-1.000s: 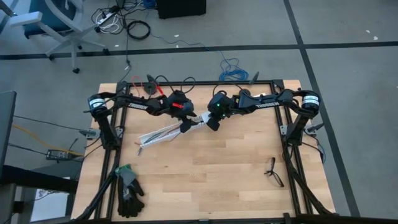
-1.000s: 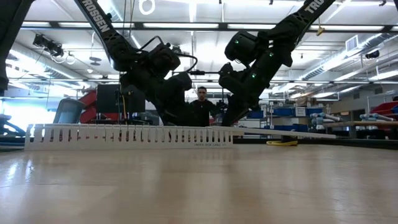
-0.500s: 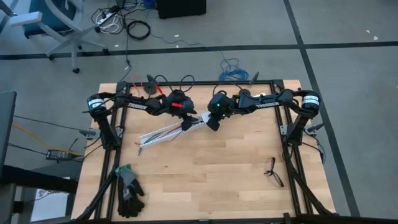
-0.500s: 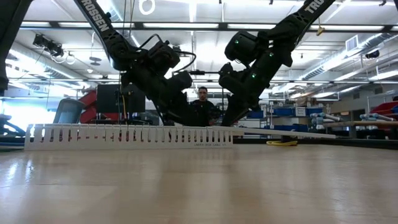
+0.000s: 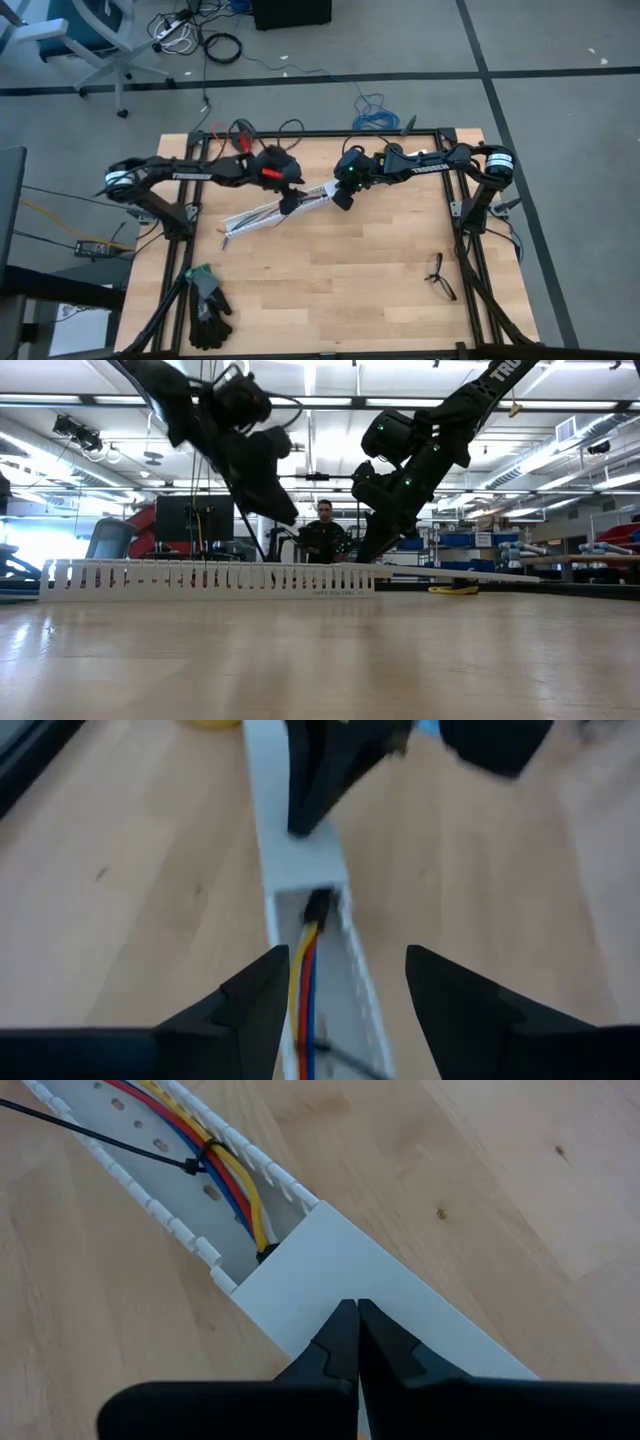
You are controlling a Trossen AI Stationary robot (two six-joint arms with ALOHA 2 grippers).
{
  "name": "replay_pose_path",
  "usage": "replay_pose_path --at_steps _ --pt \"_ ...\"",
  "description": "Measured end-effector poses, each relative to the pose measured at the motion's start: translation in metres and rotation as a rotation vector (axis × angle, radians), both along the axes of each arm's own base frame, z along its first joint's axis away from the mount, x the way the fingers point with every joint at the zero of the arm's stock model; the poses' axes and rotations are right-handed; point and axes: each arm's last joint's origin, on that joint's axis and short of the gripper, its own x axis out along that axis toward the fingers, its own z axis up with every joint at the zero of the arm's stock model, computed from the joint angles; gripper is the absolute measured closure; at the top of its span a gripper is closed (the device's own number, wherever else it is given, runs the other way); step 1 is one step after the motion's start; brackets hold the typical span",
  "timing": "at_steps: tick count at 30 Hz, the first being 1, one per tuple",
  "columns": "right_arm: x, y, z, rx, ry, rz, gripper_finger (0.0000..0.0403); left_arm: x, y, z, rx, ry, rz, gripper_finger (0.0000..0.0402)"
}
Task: Ziptie cables
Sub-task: Close the white cable duct
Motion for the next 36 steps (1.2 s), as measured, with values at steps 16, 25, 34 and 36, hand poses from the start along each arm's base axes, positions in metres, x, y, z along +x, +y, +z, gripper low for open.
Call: replay_pose_path --at_steps 16,25,34,36 --pt "0.001 0.0 0.0 -0.007 -0.005 0.009 0.0403 0.016 -0.03 -0.043 0.072 0.02 0.04 0.0163" --pt "0.001 0.0 0.0 -0.006 -0.005 0.008 0.0403 0.018 -0.03 -0.045 0.046 0.004 0.034 0.0082" --pt "0.001 0.0 0.0 -0.012 -0.005 0.014 0.0403 0.023 -0.019 -0.045 0.184 -0.038 0.108 0.0062" --pt "0.001 0.0 0.0 -0.012 -0.008 0.014 0.0403 0.026 -0.014 -0.054 0.171 -0.041 0.122 0.0062"
